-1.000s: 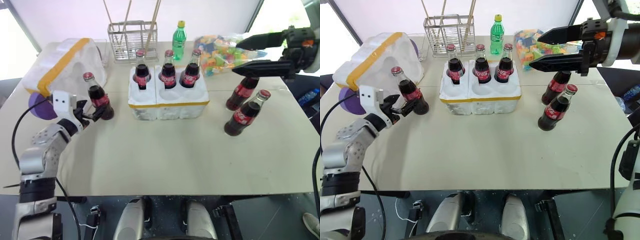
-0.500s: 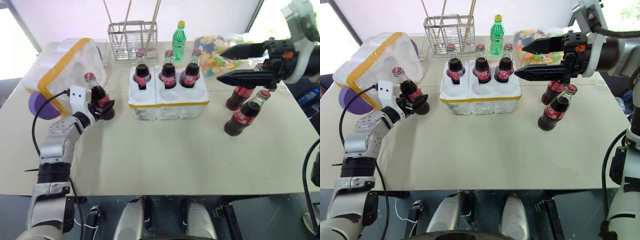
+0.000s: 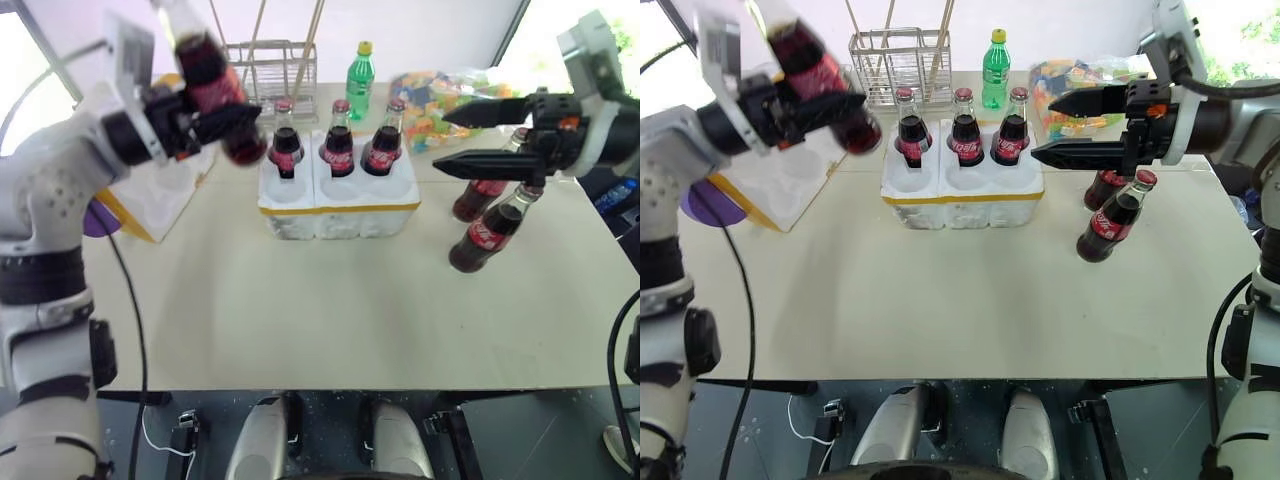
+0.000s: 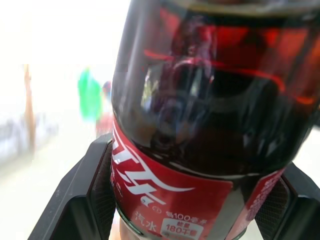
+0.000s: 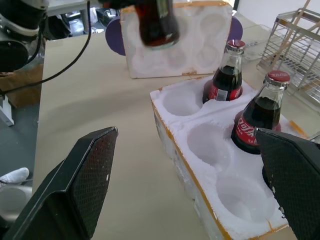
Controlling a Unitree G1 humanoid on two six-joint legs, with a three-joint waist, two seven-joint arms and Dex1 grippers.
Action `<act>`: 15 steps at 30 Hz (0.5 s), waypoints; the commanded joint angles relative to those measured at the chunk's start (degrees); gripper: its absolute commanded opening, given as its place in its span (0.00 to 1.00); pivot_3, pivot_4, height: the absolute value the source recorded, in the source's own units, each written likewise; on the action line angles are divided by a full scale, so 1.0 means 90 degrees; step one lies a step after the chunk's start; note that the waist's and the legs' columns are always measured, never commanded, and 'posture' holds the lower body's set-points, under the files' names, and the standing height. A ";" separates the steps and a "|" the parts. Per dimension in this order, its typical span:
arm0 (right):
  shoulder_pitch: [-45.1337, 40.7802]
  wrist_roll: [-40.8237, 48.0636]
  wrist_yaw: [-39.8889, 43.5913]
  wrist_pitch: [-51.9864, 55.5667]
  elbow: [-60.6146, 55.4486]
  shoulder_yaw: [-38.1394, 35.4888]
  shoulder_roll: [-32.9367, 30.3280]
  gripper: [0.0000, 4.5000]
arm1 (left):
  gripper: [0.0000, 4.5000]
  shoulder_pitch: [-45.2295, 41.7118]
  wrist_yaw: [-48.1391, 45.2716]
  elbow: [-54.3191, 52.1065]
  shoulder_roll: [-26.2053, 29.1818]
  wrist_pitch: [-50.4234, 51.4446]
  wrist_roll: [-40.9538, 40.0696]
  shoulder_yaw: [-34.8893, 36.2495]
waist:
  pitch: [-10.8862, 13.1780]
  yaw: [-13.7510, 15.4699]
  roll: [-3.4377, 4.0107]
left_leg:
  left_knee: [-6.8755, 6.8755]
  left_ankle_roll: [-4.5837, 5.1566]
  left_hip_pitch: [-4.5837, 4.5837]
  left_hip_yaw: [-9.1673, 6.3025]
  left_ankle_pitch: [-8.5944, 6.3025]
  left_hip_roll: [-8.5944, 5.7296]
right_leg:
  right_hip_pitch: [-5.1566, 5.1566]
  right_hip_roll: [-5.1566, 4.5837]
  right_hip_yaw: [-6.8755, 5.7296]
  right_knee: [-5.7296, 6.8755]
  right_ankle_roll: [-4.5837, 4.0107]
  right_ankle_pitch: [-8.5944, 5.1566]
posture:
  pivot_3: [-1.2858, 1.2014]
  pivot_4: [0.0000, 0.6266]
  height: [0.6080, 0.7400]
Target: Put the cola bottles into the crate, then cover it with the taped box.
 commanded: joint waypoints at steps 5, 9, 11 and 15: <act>0.0067 0.0230 -0.0390 -0.0029 -0.0380 -0.0301 0.0026 1.00 | 0.63 -0.0230 -0.0487 0.1629 -0.0596 -0.1419 0.1391 -0.1079 | 0.0007 -0.0046 -0.0010 | 0.0000 0.0000 -0.0010 0.0024 0.0001 0.0001 | -0.0020 0.0003 0.0001 0.0004 0.0000 0.0000 | 0.52 0.24 0.97; 0.0194 0.0261 -0.0561 -0.0017 -0.0407 -0.0388 -0.0035 1.00 | 0.63 -0.0240 -0.0632 0.1965 -0.0678 -0.1715 0.1651 -0.1083 | 0.0011 -0.0027 -0.0018 | -0.0002 0.0000 -0.0009 0.0015 0.0001 0.0010 | -0.0022 0.0001 0.0001 0.0004 0.0000 0.0000 | 0.52 0.24 0.97; 0.0272 0.0269 -0.0609 -0.0025 -0.0416 -0.0434 -0.0046 1.00 | 0.63 -0.0157 -0.0677 0.1973 -0.0709 -0.1843 0.1790 -0.1129 | 0.0011 -0.0017 -0.0018 | 0.0000 0.0001 -0.0009 0.0014 0.0001 0.0011 | -0.0021 -0.0001 0.0001 0.0003 0.0000 0.0001 | 0.52 0.24 0.97; 0.0373 0.0244 -0.0657 -0.0085 -0.0373 -0.0459 -0.0072 1.00 | 0.63 -0.0057 -0.0718 0.1877 -0.0728 -0.1787 0.1895 -0.1075 | 0.0011 -0.0002 -0.0019 | 0.0001 0.0001 -0.0010 0.0009 0.0000 0.0010 | -0.0020 -0.0001 0.0001 0.0004 0.0000 0.0001 | 0.52 0.24 0.97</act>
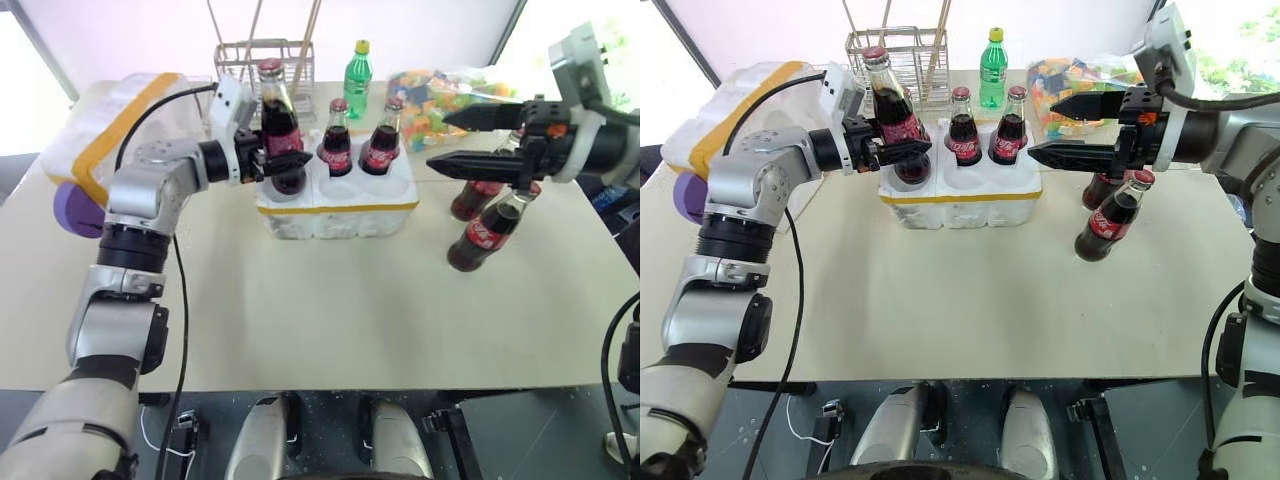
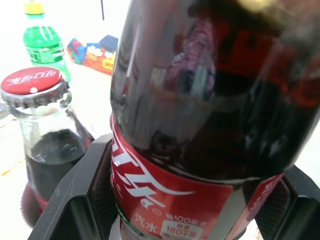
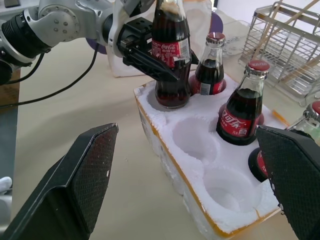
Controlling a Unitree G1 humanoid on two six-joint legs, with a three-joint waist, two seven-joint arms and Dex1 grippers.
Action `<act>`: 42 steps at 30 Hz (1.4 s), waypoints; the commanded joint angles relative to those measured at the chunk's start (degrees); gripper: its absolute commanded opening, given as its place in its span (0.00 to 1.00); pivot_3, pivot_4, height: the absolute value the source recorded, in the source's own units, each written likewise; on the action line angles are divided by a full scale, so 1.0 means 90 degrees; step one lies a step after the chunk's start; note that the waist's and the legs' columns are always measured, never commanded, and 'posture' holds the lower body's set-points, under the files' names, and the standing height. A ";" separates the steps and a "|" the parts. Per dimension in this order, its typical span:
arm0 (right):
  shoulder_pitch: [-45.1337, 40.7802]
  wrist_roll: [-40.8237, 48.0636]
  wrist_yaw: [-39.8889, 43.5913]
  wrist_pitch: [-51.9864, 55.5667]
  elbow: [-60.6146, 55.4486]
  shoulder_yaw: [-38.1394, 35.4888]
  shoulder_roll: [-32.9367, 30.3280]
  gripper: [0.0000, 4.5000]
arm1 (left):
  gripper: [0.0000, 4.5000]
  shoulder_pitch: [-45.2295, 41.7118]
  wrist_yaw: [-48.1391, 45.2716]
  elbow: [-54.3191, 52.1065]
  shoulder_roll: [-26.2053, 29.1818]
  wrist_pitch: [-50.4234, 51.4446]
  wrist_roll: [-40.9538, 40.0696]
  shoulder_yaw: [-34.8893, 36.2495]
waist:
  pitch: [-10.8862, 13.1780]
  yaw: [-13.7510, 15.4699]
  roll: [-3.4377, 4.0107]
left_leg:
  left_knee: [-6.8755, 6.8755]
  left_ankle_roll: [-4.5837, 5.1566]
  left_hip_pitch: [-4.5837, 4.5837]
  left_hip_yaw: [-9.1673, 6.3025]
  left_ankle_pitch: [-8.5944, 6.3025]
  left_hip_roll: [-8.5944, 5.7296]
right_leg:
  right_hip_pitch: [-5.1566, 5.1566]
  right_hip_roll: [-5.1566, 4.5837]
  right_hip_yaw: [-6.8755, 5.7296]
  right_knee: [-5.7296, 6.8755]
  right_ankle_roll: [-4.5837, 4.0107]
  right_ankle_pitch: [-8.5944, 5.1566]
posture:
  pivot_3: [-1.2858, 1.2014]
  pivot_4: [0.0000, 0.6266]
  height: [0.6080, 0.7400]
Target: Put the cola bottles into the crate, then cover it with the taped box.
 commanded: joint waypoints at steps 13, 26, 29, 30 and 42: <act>-0.0286 -0.0484 -0.0028 -0.0863 0.0407 0.0333 0.0109 1.00 | 0.74 0.0448 0.0148 -0.0134 -0.0354 -0.0251 0.0697 -0.0260 | 0.0004 0.0001 -0.0006 | 0.0000 0.0000 -0.0006 0.0000 0.0000 -0.0002 | -0.0005 0.0000 0.0000 0.0000 0.0000 0.0000 | 0.52 0.24 0.97; -0.0409 -0.0455 0.0131 -0.1041 0.0460 -0.0067 -0.0143 1.00 | 0.99 0.0365 -0.0150 -0.1096 -0.0111 0.0950 -0.0516 0.1016 | 0.0003 -0.0012 -0.0008 | 0.0008 0.0001 -0.0002 -0.0007 0.0000 -0.0001 | 0.0002 0.0000 0.0000 0.0003 0.0002 0.0001 | 0.52 0.24 0.97; -0.0276 -0.0217 0.0357 -0.0962 0.0444 -0.0547 -0.0565 1.00 | 0.99 0.0170 -0.0560 -0.1771 0.0366 0.1948 -0.1424 0.1476 | 0.0005 -0.0004 -0.0008 | 0.0004 0.0000 -0.0012 -0.0008 0.0000 0.0000 | -0.0008 0.0001 0.0000 0.0002 0.0002 0.0001 | 0.52 0.24 0.97; -0.0066 -0.0166 0.0362 -0.0912 0.0381 -0.0789 -0.0741 1.00 | 0.99 0.0170 -0.0800 -0.2085 0.0599 0.2198 -0.1755 0.1597 | 0.0004 -0.0002 -0.0008 | 0.0001 0.0000 -0.0011 -0.0008 0.0000 0.0000 | -0.0006 0.0001 -0.0001 -0.0003 0.0002 0.0001 | 0.52 0.24 0.97; 0.4557 0.0874 -0.0358 0.0748 -0.2539 -0.4912 -0.0236 1.00 | 0.99 0.1079 -0.1988 -0.4342 0.1600 0.2811 -0.2718 0.0538 | -0.0013 0.0067 -0.0017 | -0.0005 0.0003 0.0036 -0.0022 -0.0005 0.0000 | 0.0053 0.0004 -0.0006 -0.0011 0.0001 -0.0001 | 0.52 0.24 0.97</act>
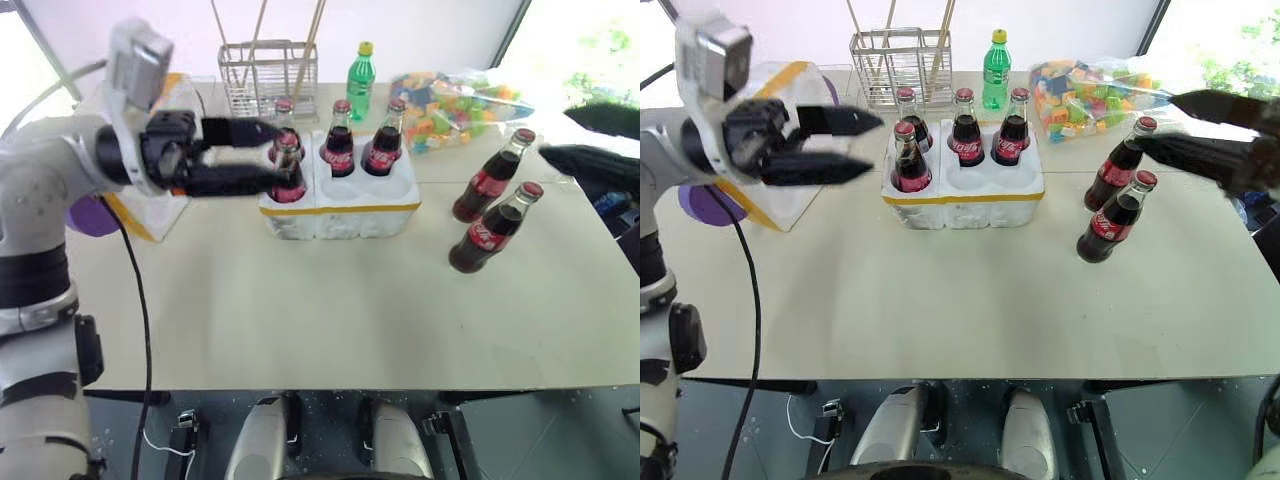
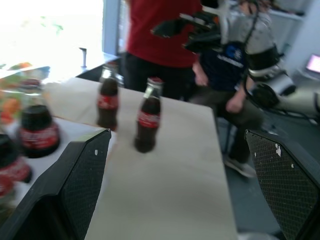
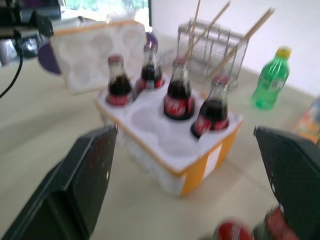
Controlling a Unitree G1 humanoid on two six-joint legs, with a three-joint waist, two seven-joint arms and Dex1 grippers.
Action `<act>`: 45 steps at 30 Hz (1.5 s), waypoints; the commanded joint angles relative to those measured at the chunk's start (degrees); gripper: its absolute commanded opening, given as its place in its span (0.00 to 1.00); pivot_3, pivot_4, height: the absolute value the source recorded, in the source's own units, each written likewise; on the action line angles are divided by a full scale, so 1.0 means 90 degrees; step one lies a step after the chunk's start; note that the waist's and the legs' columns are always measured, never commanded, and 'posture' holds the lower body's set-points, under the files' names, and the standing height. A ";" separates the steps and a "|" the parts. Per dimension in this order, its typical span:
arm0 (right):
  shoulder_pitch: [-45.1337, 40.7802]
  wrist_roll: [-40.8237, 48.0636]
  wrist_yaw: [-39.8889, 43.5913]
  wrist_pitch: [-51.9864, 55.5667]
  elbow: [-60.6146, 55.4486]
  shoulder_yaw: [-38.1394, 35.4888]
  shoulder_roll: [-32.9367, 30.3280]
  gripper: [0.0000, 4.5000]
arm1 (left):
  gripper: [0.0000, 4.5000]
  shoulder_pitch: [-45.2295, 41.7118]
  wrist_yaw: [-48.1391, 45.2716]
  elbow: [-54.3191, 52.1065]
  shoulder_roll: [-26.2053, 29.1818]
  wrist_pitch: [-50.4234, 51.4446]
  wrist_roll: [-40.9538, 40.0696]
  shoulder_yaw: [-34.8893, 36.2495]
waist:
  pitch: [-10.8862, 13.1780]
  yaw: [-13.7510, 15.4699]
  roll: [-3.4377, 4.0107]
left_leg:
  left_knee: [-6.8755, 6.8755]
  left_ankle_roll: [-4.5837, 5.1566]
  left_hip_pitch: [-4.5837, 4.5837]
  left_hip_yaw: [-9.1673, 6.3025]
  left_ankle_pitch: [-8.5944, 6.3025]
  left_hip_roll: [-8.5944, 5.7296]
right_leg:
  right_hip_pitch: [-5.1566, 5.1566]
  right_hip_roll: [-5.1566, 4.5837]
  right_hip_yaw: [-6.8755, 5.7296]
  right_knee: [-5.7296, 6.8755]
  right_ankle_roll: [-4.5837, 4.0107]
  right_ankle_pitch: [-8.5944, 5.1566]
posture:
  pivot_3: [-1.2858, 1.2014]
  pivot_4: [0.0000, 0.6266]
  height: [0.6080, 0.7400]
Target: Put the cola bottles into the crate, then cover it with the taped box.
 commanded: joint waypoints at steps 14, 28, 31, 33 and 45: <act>0.2642 -0.1554 -0.2896 -0.2282 -0.1400 0.0614 0.3253 1.00 | 0.99 0.0671 0.0934 -0.0047 -0.1171 -0.1164 0.0960 -0.1023 | -0.0002 0.0082 0.0011 | -0.0001 0.0034 0.0047 0.0008 -0.0025 0.0001 | 0.0031 -0.0003 0.0011 -0.0019 -0.0022 -0.0013 | 0.52 0.24 0.97; 0.1881 -0.1892 -0.3160 -0.3713 0.0373 0.1719 0.3450 1.00 | 0.99 0.0751 0.1212 -0.0186 -0.1185 -0.1126 0.0883 -0.0970 | -0.0001 0.0086 0.0015 | -0.0004 0.0036 0.0054 0.0008 -0.0024 -0.0001 | 0.0036 0.0000 0.0012 -0.0015 -0.0022 -0.0012 | 0.52 0.24 0.97; 0.1628 -0.1884 -0.3197 -0.3806 0.0681 0.1867 0.3447 1.00 | 0.99 0.0768 0.1238 -0.0201 -0.1185 -0.1148 0.0908 -0.0995 | -0.0001 0.0089 0.0015 | -0.0004 0.0036 0.0056 0.0009 -0.0024 -0.0001 | 0.0037 0.0000 0.0011 -0.0016 -0.0022 -0.0013 | 0.52 0.24 0.97; 0.1413 -0.1905 -0.3184 -0.3882 0.0887 0.2027 0.3443 1.00 | 0.99 0.0752 0.1253 -0.0197 -0.1202 -0.1127 0.0888 -0.0989 | 0.0000 0.0088 0.0015 | -0.0004 0.0036 0.0056 0.0008 -0.0024 -0.0001 | 0.0037 0.0000 0.0012 -0.0015 -0.0022 -0.0013 | 0.52 0.24 0.97; 0.0677 -0.1520 -0.3060 -0.4022 0.0862 0.2148 0.3199 0.62 | 1.00 0.0789 0.1510 -0.0244 -0.1141 -0.1078 0.0866 -0.0798 | 0.0005 0.0073 0.0025 | -0.0008 0.0036 0.0054 0.0010 -0.0024 -0.0001 | 0.0034 0.0000 0.0011 -0.0015 -0.0009 -0.0006 | 0.52 0.24 0.97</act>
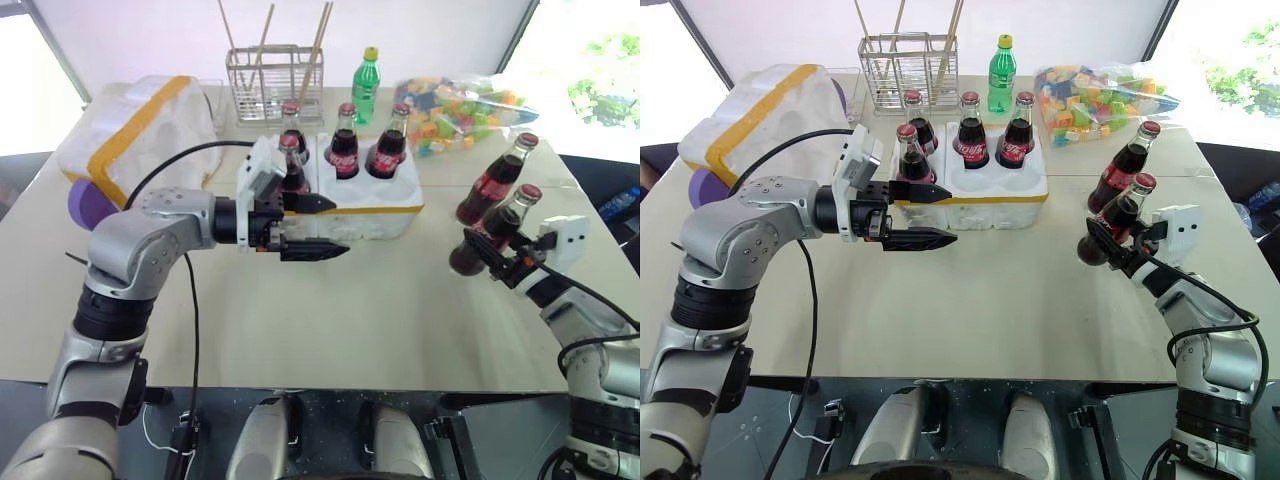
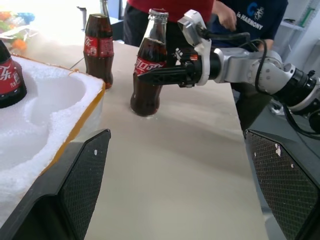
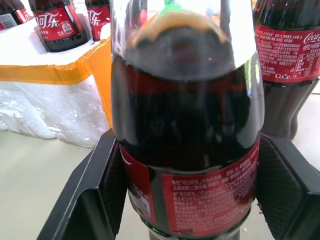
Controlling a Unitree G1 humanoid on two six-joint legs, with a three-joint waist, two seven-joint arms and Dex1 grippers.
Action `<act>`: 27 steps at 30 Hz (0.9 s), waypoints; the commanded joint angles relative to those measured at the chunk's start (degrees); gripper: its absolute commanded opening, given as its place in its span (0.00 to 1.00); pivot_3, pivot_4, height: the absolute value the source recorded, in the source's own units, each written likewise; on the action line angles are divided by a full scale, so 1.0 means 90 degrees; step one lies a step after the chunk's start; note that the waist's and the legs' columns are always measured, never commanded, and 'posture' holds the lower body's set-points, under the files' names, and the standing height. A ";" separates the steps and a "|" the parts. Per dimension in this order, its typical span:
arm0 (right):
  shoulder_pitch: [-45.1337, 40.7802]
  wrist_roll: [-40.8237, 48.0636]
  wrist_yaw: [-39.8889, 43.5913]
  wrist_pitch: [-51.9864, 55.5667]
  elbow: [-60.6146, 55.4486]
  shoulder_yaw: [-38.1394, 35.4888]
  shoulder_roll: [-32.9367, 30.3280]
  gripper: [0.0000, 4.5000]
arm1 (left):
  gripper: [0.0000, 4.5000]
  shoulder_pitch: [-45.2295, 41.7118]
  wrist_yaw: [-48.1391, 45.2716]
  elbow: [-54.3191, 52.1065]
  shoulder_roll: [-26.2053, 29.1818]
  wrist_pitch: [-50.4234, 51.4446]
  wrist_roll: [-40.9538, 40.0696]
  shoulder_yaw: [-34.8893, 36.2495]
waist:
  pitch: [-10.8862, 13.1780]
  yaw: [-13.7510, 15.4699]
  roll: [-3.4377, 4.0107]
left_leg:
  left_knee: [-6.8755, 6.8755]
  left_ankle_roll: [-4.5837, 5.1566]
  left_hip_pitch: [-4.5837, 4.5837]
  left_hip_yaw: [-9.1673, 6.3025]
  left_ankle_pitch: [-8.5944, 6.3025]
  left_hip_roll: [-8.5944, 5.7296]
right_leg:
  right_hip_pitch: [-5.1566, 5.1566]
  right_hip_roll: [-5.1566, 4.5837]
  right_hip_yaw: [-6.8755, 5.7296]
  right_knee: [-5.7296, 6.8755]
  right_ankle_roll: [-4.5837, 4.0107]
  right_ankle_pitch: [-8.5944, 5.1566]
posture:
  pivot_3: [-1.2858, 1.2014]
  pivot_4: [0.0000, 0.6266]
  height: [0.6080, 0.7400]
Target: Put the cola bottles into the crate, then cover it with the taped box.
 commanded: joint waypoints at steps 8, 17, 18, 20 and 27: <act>-0.2924 0.1360 -0.0203 0.1017 -0.0813 0.0436 -0.0329 0.62 | 1.00 0.0702 0.0891 -0.0842 0.0535 0.0426 -0.0490 0.1384 | 0.0022 -0.0264 0.0036 | -0.0018 -0.0008 -0.0013 0.0007 0.0006 0.0005 | -0.0037 0.0004 0.0012 0.0020 0.0006 0.0003 | 0.52 0.24 0.97; -0.4628 0.0231 0.0185 0.0249 0.1090 0.2196 0.0737 0.62 | 1.00 0.1395 0.1727 -0.1616 0.0748 0.0789 -0.1061 0.2168 | 0.0027 -0.0243 0.0016 | -0.0011 -0.0032 -0.0023 0.0009 0.0022 -0.0002 | -0.0030 0.0001 0.0008 0.0014 0.0007 0.0001 | 0.52 0.24 0.97; -0.4651 0.0107 0.0271 0.0140 0.1278 0.2316 0.0809 0.62 | 1.00 0.1424 0.1797 -0.1667 0.0759 0.0801 -0.1099 0.2196 | 0.0027 -0.0235 0.0016 | -0.0011 -0.0035 -0.0026 0.0009 0.0024 -0.0003 | -0.0032 0.0000 0.0008 0.0014 0.0007 0.0001 | 0.52 0.24 0.97; -0.4635 -0.0188 0.0428 -0.0075 0.1636 0.2608 0.0932 0.62 | 1.00 0.1475 0.1923 -0.1752 0.0773 0.0841 -0.1207 0.2274 | 0.0027 -0.0218 0.0016 | -0.0010 -0.0038 -0.0035 0.0008 0.0025 -0.0004 | -0.0039 0.0001 0.0008 0.0013 0.0007 0.0001 | 0.52 0.24 0.97; -0.4551 -0.1024 0.0766 -0.0841 0.2671 0.3218 0.1262 0.62 | 1.00 0.1653 0.2249 -0.1933 0.0830 0.0845 -0.1479 0.2375 | 0.0027 -0.0284 0.0015 | -0.0011 -0.0048 -0.0065 0.0007 0.0031 -0.0003 | -0.0070 0.0005 0.0008 0.0018 0.0008 0.0001 | 0.52 0.24 0.97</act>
